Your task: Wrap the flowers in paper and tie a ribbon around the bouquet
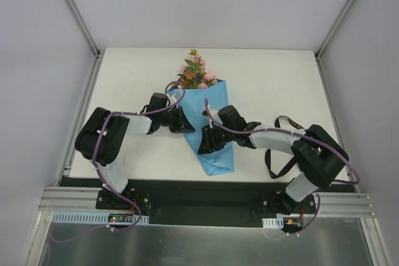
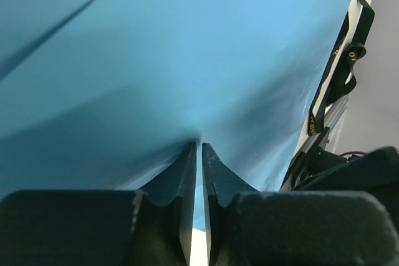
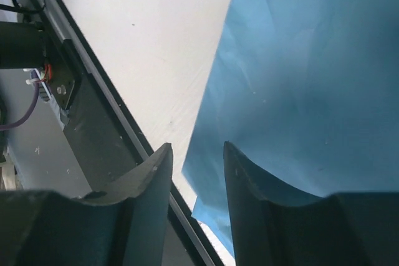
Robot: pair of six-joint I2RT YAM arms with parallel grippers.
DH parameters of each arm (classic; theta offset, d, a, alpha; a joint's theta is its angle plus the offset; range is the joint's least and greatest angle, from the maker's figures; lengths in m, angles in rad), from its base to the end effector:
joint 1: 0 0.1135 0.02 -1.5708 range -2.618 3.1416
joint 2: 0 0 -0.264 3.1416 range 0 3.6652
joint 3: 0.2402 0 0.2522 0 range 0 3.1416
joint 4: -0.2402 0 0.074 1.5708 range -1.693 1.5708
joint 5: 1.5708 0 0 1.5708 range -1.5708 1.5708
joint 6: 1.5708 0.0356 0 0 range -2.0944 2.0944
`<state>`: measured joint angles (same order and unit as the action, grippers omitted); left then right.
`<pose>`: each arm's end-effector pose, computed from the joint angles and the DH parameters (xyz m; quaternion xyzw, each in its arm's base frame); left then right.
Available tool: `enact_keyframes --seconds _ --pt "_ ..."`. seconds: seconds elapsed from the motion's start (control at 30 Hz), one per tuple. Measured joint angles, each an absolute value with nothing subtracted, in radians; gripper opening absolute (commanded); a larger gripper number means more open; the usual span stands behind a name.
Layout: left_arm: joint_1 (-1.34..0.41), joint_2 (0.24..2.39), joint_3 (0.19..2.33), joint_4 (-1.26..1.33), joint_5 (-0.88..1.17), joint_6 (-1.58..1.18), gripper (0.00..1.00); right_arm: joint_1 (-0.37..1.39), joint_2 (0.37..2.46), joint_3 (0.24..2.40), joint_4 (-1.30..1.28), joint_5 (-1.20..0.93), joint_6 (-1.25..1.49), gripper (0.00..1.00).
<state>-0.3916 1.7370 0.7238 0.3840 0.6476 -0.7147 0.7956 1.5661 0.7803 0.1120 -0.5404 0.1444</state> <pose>0.2940 -0.1447 0.1375 0.0065 0.8571 -0.4672 0.2169 0.2081 0.2386 0.1814 -0.3874 0.7858 0.4037 0.2636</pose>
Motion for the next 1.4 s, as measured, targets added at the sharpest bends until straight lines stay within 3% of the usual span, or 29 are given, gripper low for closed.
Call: enact_keyframes --seconds 0.13,0.27,0.43,0.57,0.7,1.17,1.27,1.3,1.4 --pt "-0.392 1.735 0.727 0.373 0.656 -0.689 0.15 0.796 1.634 0.757 0.160 -0.542 0.169 0.24" --pt "-0.394 1.705 0.733 0.340 0.680 -0.683 0.22 0.796 1.669 0.706 0.234 -0.546 0.215 0.19" --pt "-0.458 1.620 0.733 0.336 0.682 -0.717 0.11 0.796 1.698 0.703 0.303 -0.548 0.255 0.17" --pt "-0.497 1.668 0.747 0.364 0.680 -0.745 0.00 0.796 1.698 0.685 0.332 -0.546 0.271 0.19" --pt "-0.462 1.844 0.775 0.383 0.675 -0.768 0.00 0.796 1.652 0.651 0.337 -0.550 0.291 0.27" --pt "-0.446 1.859 0.785 0.386 0.683 -0.767 0.00 0.789 1.543 0.462 0.476 -0.555 0.334 0.25" --pt "-0.445 1.862 0.796 0.370 0.691 -0.765 0.00 0.784 1.491 0.425 0.457 -0.554 0.343 0.30" --pt "-0.445 1.864 0.800 0.365 0.699 -0.764 0.02 0.779 1.472 0.424 0.440 -0.558 0.344 0.38" --pt "-0.445 1.864 0.810 0.345 0.707 -0.743 0.10 0.744 1.397 0.425 0.377 -0.553 0.333 0.40"
